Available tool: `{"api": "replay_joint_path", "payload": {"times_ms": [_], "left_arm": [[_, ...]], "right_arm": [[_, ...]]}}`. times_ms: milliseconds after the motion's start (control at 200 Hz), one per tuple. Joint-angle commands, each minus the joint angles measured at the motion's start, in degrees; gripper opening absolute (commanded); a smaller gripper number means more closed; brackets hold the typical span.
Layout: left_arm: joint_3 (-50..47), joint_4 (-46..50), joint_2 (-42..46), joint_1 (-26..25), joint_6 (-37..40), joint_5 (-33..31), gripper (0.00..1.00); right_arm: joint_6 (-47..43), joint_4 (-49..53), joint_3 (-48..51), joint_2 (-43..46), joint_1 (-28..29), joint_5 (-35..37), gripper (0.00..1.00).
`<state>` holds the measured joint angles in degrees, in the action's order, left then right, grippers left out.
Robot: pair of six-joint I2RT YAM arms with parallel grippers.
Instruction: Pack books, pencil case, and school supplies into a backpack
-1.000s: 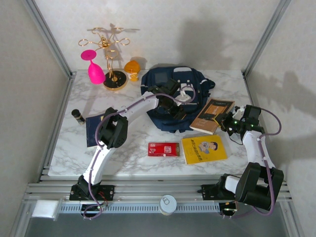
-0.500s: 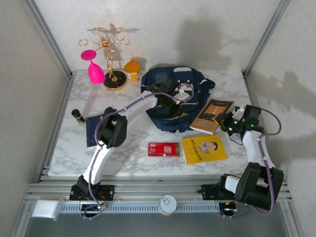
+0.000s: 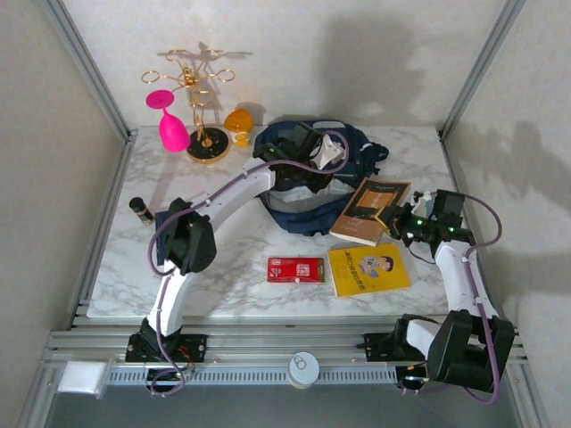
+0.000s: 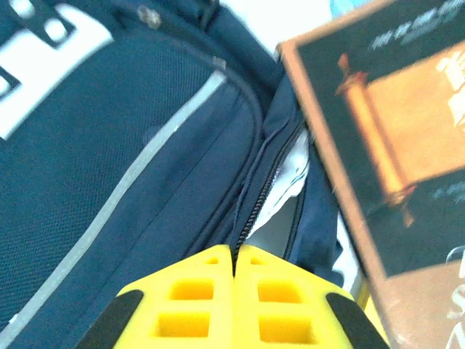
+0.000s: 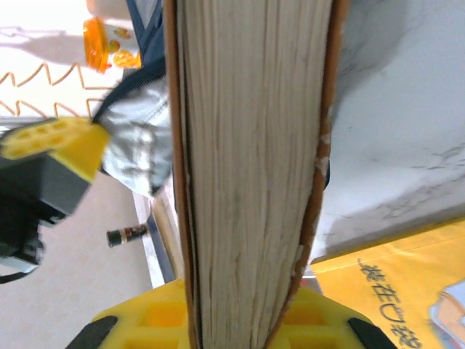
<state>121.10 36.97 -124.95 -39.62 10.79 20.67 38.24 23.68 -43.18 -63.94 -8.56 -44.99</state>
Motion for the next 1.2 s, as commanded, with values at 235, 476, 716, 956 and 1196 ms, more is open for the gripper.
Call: {"api": "replay_joint_path", "payload": {"times_ms": [235,476,716,956,1196], "left_arm": [[-4.37,-20.97,12.72,-3.36,-2.39,-15.28,0.00],[-2.91,-23.55,11.83,-3.31,-7.31,-24.79,0.00],[-7.47,-25.20,14.78,-3.36,-7.45,-19.28,0.00],[-11.81,-27.09,17.33,-3.36,-8.78,-17.09,0.00],[-14.22,-29.00,18.19,-3.36,-9.64,-17.28,0.00]], "right_arm": [[9.54,-14.83,-4.14,-8.64,16.59,1.64,0.00],[10.57,-14.51,-1.84,-6.28,18.43,3.69,0.00],[12.71,-27.65,-1.15,-11.91,19.06,4.33,0.00],[7.74,-31.10,-18.41,-30.02,25.62,16.09,0.03],[-3.86,-25.07,-32.75,-48.70,26.22,20.05,0.18]]}}
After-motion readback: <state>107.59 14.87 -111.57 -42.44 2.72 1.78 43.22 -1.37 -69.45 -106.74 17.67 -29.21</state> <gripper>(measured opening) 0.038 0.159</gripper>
